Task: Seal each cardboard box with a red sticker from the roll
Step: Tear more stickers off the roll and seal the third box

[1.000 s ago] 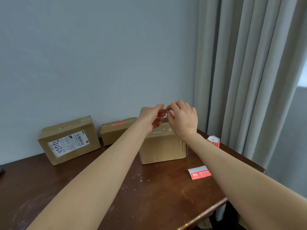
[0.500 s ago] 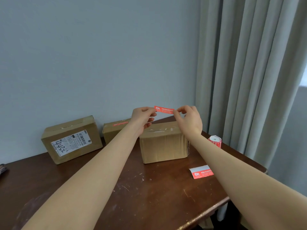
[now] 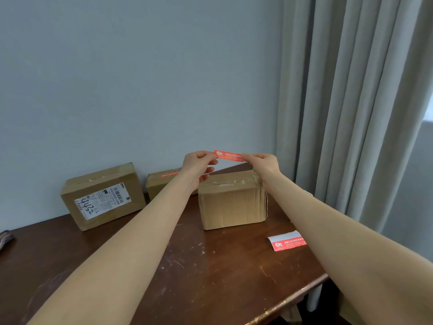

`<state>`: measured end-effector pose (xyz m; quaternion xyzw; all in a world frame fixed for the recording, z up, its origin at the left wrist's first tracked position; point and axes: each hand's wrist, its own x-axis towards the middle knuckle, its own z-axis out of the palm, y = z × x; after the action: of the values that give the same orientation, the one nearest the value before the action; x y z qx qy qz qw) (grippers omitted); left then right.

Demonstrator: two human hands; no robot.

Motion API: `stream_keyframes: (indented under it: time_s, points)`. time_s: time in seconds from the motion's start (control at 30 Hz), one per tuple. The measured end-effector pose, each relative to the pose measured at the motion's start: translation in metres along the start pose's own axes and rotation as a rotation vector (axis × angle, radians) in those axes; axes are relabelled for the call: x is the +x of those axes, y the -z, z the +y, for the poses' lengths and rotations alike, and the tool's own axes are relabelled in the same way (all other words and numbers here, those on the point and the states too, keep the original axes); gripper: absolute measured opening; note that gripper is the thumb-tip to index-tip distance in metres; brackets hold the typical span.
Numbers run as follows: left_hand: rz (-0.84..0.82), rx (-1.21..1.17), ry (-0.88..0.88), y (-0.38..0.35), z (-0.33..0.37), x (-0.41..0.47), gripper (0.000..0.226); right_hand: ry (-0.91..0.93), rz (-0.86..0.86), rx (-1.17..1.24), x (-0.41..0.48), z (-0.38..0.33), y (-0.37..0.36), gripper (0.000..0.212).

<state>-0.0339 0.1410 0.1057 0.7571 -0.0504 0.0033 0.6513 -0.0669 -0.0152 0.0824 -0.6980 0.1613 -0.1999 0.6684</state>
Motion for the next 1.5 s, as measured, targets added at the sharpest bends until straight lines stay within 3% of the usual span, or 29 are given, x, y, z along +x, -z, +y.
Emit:
stream_keyframes:
  time_s: [0.13,0.47,0.73,0.93,1.23,1.5]
  points:
    - [0.007,0.031,-0.016,0.003,-0.002,0.002,0.016,0.019,-0.006,-0.008,0.001,-0.002,-0.005,0.012]
    - [0.137,0.262,-0.12,0.012,-0.012,0.015,0.024,0.139,-0.069,-0.084,-0.003,-0.002,-0.011,0.013]
    - [0.214,0.218,-0.078,0.013,-0.01,0.016,0.032,0.137,-0.05,-0.099,-0.002,-0.002,-0.01,0.011]
    - [0.178,0.121,-0.1,0.016,-0.01,0.012,0.031,0.117,-0.044,-0.091,0.002,0.001,-0.002,0.011]
    - [0.11,0.194,-0.094,0.006,-0.011,0.016,0.03,0.094,-0.07,-0.112,0.007,0.001,-0.004,0.022]
    - [0.097,0.378,-0.062,0.0,-0.023,0.025,0.02,0.123,-0.022,-0.531,0.022,0.012,-0.003,0.016]
